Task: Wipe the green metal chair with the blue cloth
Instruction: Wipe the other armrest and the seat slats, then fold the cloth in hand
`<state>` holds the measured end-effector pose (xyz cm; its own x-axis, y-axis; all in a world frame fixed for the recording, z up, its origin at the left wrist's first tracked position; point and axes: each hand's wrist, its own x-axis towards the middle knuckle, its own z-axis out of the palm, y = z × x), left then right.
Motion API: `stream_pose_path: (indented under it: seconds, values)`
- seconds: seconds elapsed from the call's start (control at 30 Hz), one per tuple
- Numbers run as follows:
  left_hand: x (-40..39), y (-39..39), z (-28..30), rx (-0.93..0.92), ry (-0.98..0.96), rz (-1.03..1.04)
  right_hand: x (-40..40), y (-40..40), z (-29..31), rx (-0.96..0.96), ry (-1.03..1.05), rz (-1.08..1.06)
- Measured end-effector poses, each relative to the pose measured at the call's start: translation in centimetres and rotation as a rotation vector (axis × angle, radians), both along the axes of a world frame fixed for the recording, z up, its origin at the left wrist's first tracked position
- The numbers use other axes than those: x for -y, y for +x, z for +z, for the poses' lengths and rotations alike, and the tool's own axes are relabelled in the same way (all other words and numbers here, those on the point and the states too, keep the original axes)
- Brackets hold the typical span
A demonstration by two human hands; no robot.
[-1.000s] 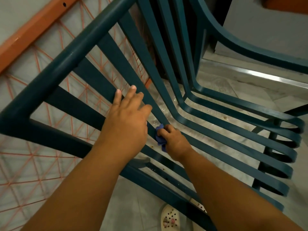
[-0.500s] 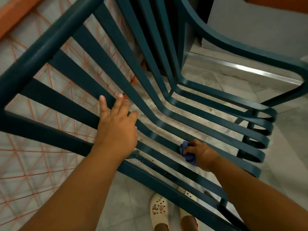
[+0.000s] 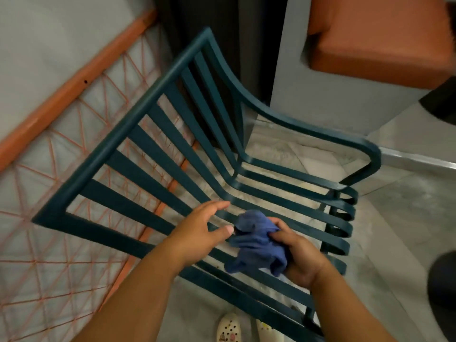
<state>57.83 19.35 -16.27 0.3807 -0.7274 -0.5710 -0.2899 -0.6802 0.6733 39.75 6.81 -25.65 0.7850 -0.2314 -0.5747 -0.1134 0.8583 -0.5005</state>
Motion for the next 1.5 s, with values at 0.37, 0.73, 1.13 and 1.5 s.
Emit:
stream_pose_path:
  seconds: [0.37,0.73,1.13,1.5]
  values:
    - [-0.5,0.4,10.1,-0.518,-0.189,0.168,-2.3,1.7,15.9,0.200,0.065,-0.001]
    - [2.0,-4.5,20.4,-0.082,-0.567,-0.090,-3.1,-3.7,26.3,-0.077,-0.991,-0.214]
    - [4.2,-14.3,23.9,-0.493,-0.594,0.000,-2.3,-12.7,29.6,-0.263,-1.837,-0.284]
    - [8.1,-30.5,26.5,-0.350,-0.692,-0.432,2.4,-33.7,32.8,-0.045,-1.300,-0.164]
